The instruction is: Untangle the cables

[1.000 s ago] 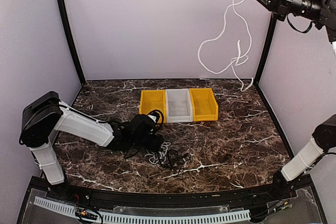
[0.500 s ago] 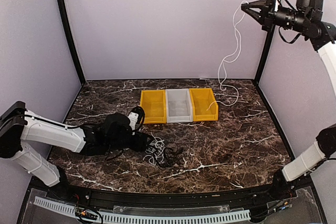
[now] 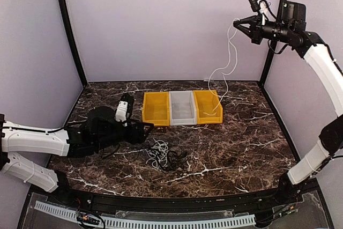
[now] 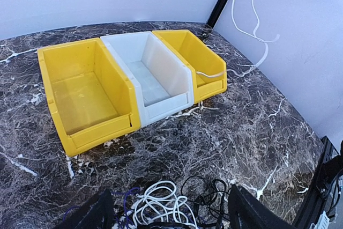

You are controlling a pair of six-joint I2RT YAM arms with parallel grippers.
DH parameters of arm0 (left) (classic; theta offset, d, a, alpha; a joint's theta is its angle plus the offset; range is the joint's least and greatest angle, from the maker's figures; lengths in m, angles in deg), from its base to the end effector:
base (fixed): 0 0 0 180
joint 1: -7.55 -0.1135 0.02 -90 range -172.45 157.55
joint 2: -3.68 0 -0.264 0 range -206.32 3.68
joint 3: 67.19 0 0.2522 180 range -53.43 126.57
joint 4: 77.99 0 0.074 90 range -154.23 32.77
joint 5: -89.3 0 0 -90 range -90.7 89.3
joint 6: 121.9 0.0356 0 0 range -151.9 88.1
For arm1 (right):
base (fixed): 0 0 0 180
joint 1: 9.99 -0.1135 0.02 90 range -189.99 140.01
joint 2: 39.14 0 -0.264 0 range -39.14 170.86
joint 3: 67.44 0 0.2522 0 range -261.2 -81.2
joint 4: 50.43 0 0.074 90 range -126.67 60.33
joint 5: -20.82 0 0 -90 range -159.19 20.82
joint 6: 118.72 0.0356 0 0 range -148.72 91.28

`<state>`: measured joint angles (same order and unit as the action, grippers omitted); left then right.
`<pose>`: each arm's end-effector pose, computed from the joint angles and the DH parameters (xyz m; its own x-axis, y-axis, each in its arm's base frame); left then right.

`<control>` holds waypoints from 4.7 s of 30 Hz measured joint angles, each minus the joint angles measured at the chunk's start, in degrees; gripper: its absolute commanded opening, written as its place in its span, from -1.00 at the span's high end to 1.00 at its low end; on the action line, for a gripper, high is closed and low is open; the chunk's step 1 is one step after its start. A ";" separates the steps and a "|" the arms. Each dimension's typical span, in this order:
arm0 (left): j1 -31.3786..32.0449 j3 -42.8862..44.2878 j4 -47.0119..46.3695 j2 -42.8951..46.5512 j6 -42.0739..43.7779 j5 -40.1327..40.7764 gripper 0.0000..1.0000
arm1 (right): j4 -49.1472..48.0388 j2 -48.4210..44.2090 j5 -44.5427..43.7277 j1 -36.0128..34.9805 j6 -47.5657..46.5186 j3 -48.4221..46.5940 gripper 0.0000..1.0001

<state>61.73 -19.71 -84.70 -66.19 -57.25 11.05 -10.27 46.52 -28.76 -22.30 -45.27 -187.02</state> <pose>0.1622 -0.2124 0.2359 -0.4337 -0.1153 -0.8936 0.5460 0.7553 -0.3625 0.2978 0.0886 0.5065 0.1238 -0.1949 -0.9730 -0.7895 0.5747 -0.2156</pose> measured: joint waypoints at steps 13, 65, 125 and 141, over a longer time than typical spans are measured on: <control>0.00 -0.13 2.89 5.33 -0.39 4.39 -0.52 | -3.58 8.04 0.04 0.00 1.18 2.34 1.00; 0.00 -0.98 3.45 2.71 -0.85 4.79 -0.50 | -2.08 4.48 1.97 -1.68 2.16 -2.27 1.00; 0.00 -0.33 7.30 -2.25 -3.91 8.94 -0.96 | 2.16 36.20 -24.00 -9.33 -1.81 9.09 0.16; -7.96 14.21 19.17 -5.64 -0.90 10.88 -0.98 | 13.14 14.93 -27.21 -13.18 -5.70 6.27 0.10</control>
<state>53.77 -5.51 -65.53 -71.83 -58.14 21.93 2.86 61.45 -55.97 -35.48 -50.98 -180.75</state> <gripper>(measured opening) 0.990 0.507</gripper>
